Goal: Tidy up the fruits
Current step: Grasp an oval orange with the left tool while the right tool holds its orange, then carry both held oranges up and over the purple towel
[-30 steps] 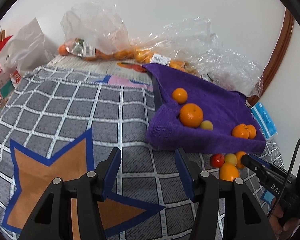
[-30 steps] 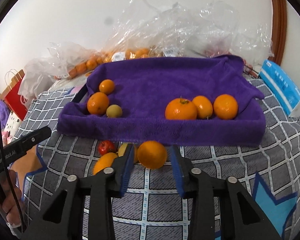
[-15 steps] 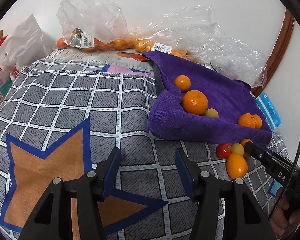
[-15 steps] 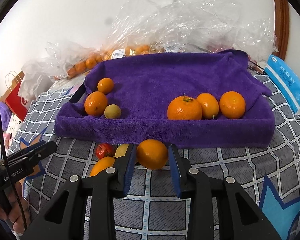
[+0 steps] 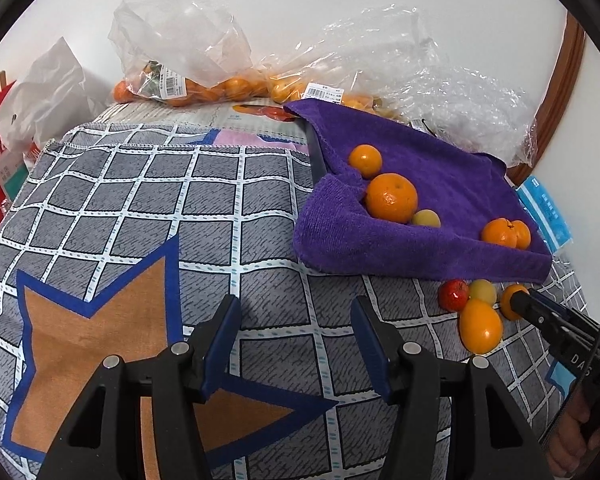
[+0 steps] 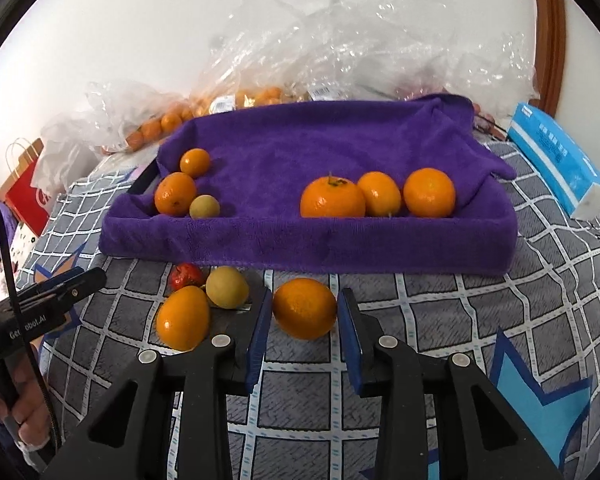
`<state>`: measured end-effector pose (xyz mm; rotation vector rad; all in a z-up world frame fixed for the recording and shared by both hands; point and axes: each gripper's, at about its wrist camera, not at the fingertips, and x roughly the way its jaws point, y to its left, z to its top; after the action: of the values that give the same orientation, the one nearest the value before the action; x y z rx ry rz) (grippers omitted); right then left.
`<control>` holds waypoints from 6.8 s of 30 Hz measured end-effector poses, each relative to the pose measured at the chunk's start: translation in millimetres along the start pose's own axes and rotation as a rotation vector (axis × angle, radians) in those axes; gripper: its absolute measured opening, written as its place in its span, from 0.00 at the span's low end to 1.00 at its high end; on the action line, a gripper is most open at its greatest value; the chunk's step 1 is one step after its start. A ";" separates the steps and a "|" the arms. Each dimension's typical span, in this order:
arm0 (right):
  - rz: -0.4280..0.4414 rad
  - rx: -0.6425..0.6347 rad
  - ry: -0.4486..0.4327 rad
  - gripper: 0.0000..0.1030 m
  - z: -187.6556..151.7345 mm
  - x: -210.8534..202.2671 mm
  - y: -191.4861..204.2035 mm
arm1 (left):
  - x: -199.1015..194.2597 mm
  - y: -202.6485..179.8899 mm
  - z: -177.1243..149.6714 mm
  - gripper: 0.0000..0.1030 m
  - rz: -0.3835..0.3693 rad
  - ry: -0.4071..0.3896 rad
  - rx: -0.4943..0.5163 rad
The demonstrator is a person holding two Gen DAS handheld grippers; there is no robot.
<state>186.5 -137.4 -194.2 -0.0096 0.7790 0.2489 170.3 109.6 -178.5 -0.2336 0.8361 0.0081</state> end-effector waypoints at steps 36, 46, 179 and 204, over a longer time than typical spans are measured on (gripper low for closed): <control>-0.022 0.020 -0.019 0.34 -5.9 -10.3 -11.5 | -13.9 -23.2 -8.8 0.54 -0.142 -0.041 0.097; -0.020 0.017 -0.054 0.34 -11.1 -34.0 -20.7 | -15.7 -27.4 -11.5 0.54 -0.163 -0.022 0.091; -0.114 0.080 -0.175 0.34 36.8 -96.6 -32.4 | -63.8 -44.0 48.2 0.30 -0.170 -0.050 -0.065; -0.104 0.089 -0.141 0.34 86.9 -37.4 -43.1 | -12.2 -53.0 95.7 0.30 -0.157 -0.012 -0.052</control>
<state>230.9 -178.7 -109.8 0.0505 0.6467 0.1149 237.5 79.0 -97.0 -0.3469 0.8049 -0.1159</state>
